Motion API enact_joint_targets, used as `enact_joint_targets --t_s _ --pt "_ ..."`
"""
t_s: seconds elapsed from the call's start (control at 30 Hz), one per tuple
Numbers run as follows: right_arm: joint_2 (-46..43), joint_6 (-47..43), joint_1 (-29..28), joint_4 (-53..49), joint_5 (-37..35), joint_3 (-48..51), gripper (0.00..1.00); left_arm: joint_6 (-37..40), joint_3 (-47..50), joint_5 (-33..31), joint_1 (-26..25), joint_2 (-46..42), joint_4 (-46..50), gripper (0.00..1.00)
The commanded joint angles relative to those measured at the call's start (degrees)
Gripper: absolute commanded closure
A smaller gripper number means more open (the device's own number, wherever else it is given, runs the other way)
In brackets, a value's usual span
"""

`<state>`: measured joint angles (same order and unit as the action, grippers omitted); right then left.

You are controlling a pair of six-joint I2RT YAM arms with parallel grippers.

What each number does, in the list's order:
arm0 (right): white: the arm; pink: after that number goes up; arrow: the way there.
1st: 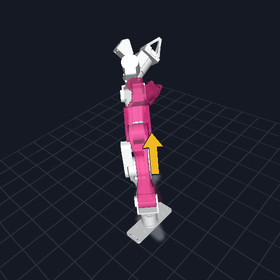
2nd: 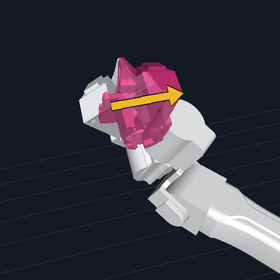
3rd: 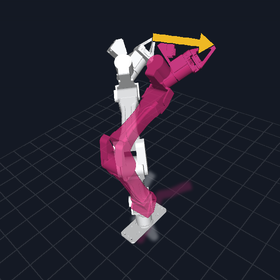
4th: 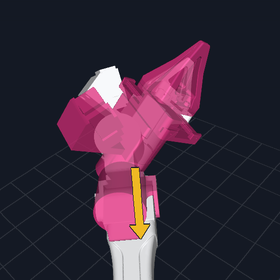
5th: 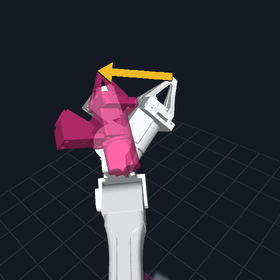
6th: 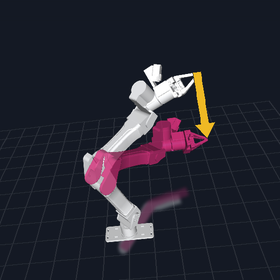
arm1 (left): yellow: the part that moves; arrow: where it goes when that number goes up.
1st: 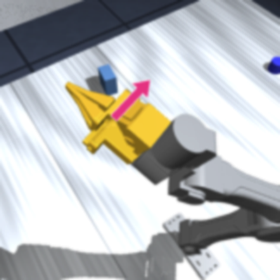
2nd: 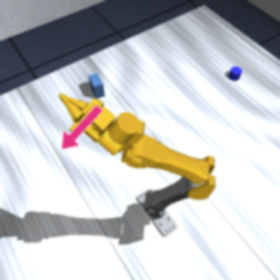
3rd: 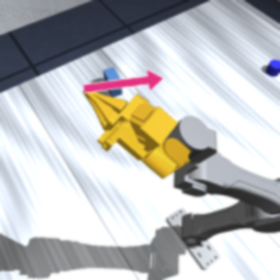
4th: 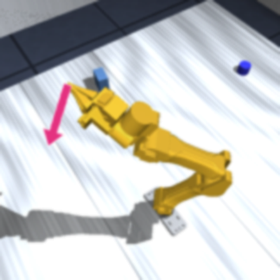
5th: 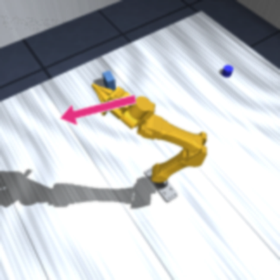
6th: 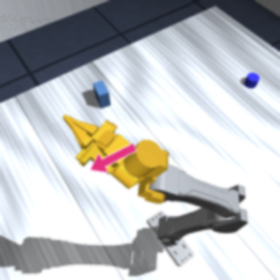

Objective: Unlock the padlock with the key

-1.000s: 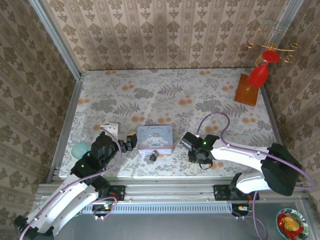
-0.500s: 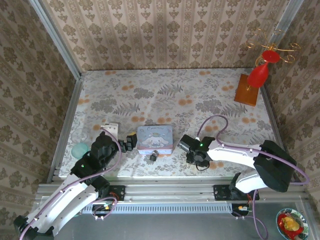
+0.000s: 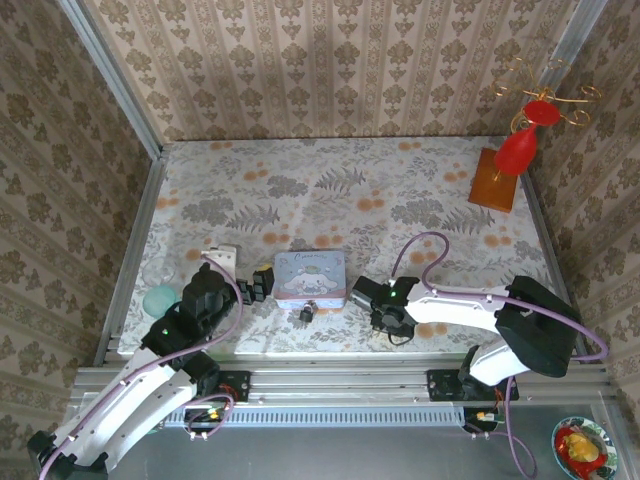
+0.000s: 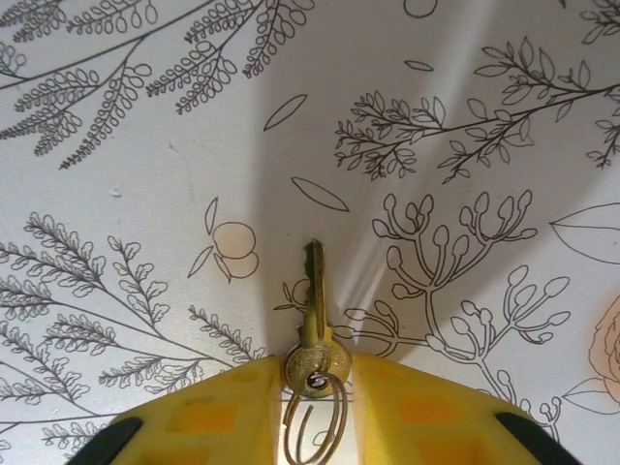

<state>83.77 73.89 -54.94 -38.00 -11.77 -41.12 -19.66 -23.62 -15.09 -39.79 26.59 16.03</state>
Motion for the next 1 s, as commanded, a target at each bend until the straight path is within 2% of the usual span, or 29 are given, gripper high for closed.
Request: enact_joint_targets --t_s 0.0,0.27,0.57,0.73,0.83,0.9,0.97 --pt "0.7 2.0 -0.7 -1.5 -1.2 0.0 0.78 1.1 0.6 -1.0 -0.5 -0.7 -0.3 0.0" --pt "-0.3 1.8 -1.2 -2.8 -3.9 -0.4 0.85 1.0 0.7 -1.2 -0.5 -0.7 -0.2 0.0" --pt "-2.3 0.1 -1.9 -1.3 -7.1 -0.2 0.87 1.0 0.6 -1.4 -0.5 -0.5 -0.1 0.0" --pt "-3.6 -1.2 -2.7 -0.5 -10.0 -0.4 0.92 0.7 0.9 -1.2 -0.5 -0.4 -0.5 0.0" --pt "-7.7 -2.3 -3.1 -0.3 -12.2 -0.3 0.94 0.3 0.9 -0.2 -0.5 0.4 -1.2 0.0" --pt "-10.6 -3.4 -3.6 0.6 -14.2 0.1 0.96 -1.5 0.5 0.5 -0.5 1.4 -1.2 0.0" --pt "-13.6 -4.6 -3.8 2.6 -15.5 0.6 0.97 -7.6 -3.2 -0.1 -0.3 3.2 2.7 0.0"
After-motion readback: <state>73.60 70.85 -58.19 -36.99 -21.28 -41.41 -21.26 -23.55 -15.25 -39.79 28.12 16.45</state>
